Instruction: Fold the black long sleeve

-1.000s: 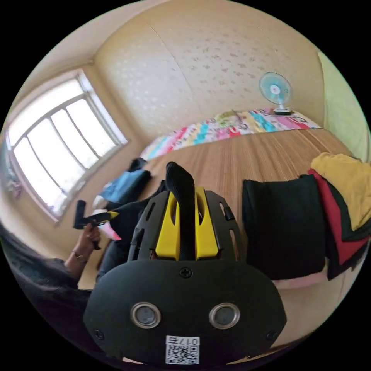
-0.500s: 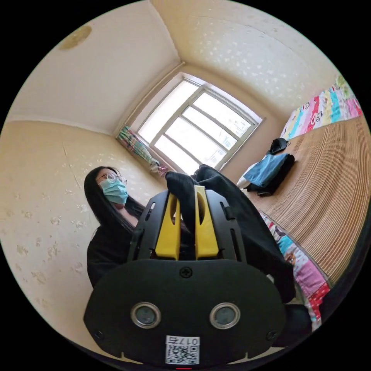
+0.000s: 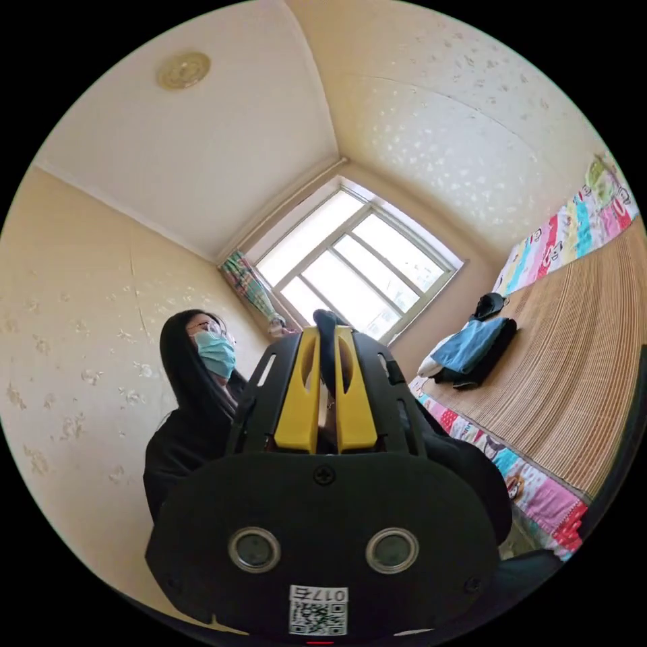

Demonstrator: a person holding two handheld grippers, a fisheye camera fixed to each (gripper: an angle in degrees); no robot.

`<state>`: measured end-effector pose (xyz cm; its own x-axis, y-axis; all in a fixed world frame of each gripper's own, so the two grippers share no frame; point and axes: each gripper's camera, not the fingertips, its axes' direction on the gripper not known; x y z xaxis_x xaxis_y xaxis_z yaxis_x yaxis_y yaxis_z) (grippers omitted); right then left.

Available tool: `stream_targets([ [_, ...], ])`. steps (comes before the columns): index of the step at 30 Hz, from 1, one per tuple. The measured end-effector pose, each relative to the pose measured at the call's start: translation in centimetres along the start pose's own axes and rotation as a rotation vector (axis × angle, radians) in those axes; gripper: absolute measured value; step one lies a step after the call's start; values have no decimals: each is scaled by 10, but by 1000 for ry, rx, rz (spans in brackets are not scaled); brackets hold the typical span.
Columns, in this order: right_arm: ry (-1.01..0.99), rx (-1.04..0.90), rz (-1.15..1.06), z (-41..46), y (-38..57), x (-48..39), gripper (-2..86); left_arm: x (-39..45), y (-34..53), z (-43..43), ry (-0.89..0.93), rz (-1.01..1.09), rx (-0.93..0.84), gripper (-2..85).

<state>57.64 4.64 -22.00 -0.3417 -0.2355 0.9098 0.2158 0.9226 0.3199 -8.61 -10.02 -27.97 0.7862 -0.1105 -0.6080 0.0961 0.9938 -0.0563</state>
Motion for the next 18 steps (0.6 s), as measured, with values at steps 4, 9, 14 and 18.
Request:
stream_targets([
  [4, -110, 108, -253, 2, -21, -60, 29, 23, -32, 1, 80, 145, 18, -8],
  [9, 272, 140, -342, 21, -45, -86, 30, -20, -54, 57, 161, 61, -152, -7],
  [14, 757, 188, -245, 60, -101, -38, 35, -93, -80, 168, 29, -3, -329, -3],
  [18, 1200, 47, -135, 116, -223, 143, 55, -239, -94, 345, -159, -174, -601, 33],
])
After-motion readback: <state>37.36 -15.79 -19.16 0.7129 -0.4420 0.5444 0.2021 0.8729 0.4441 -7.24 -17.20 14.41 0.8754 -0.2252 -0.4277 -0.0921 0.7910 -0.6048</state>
